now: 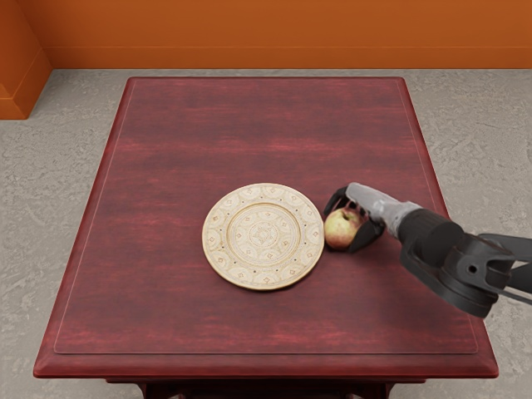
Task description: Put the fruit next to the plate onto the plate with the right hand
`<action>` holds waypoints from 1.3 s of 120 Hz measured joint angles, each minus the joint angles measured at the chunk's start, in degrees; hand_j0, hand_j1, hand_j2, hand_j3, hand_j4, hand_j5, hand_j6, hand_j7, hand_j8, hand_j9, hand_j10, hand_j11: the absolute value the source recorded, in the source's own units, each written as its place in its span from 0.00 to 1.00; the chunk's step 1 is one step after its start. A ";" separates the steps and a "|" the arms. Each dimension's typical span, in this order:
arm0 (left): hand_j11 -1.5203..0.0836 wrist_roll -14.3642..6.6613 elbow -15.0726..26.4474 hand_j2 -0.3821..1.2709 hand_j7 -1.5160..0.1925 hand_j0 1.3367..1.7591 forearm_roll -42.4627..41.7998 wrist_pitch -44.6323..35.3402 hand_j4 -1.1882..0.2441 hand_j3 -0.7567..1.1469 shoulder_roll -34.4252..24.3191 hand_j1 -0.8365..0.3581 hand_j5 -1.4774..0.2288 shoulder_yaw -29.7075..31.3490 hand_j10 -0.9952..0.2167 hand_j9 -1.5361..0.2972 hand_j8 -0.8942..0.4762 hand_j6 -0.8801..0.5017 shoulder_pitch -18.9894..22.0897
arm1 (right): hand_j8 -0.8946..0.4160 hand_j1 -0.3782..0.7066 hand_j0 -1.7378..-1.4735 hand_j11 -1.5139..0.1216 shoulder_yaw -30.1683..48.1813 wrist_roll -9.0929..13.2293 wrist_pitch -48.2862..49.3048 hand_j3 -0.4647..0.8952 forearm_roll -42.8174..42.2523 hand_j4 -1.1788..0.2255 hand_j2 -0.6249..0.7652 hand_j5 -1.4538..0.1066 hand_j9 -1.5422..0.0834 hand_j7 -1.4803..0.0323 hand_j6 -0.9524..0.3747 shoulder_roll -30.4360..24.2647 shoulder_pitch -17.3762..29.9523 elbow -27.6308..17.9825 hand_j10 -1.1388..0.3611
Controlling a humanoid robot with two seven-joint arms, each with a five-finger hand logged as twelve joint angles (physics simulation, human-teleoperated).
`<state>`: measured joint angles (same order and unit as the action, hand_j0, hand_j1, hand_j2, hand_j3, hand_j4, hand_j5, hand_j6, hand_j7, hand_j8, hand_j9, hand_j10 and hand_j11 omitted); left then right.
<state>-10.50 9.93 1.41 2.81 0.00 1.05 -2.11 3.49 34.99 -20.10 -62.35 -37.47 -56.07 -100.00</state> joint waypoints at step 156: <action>0.95 -0.02 0.00 0.23 0.89 0.76 0.00 0.00 0.83 0.40 0.00 0.99 0.87 0.01 0.82 0.84 0.65 0.64 0.00 | 0.42 0.54 0.31 0.41 11.94 -0.02 0.42 0.34 0.27 0.46 0.61 0.39 0.43 0.44 0.42 13.07 5.18 0.51 0.41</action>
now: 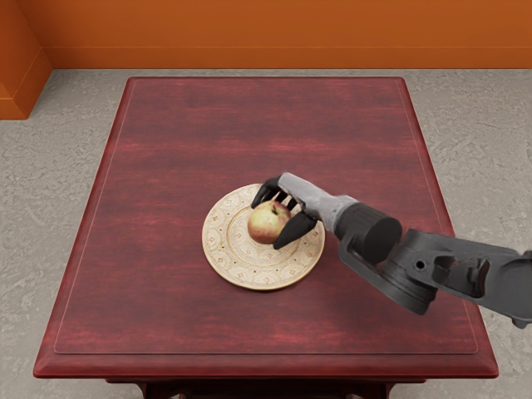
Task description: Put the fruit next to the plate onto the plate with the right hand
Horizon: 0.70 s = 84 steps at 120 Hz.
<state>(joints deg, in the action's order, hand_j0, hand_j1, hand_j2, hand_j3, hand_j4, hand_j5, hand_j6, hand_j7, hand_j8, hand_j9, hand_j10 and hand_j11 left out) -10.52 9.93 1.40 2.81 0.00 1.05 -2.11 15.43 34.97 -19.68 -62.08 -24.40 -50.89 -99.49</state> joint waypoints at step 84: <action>0.95 0.02 0.00 0.23 0.89 0.76 0.00 0.00 0.83 0.40 0.00 0.99 0.87 0.00 0.82 0.84 0.65 0.64 0.00 | 0.64 0.10 0.30 0.85 10.68 0.03 9.92 0.34 8.78 0.78 0.47 0.86 0.88 0.90 0.67 -2.84 3.58 -0.19 0.71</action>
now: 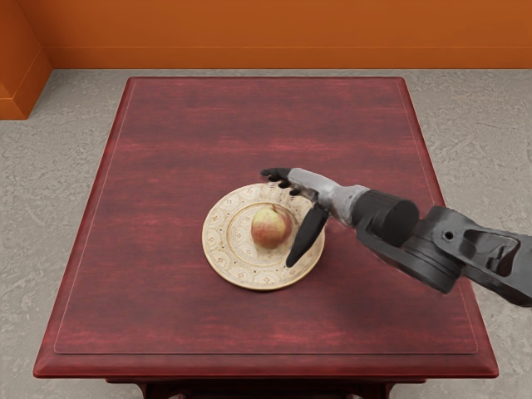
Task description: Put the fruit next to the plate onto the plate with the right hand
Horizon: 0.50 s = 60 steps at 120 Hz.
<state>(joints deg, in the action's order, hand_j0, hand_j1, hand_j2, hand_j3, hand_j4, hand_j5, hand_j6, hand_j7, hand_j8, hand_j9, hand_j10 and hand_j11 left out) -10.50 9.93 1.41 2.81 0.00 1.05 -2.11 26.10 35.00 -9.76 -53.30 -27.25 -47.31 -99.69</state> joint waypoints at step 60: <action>0.95 -0.01 0.40 0.23 0.89 0.76 0.04 0.14 0.83 0.40 0.00 0.99 0.87 0.06 0.82 0.84 0.65 0.64 -0.18 | 0.68 0.03 0.30 0.92 27.43 0.00 44.07 0.34 50.25 0.83 0.45 0.93 0.94 0.97 0.71 -29.85 0.29 6.53 0.75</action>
<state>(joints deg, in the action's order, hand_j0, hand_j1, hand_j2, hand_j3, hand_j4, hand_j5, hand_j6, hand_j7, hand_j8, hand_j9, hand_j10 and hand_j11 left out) -10.52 10.33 1.45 2.95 0.00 1.11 -2.28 53.54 35.00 34.32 -3.05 -57.10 -47.02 -93.16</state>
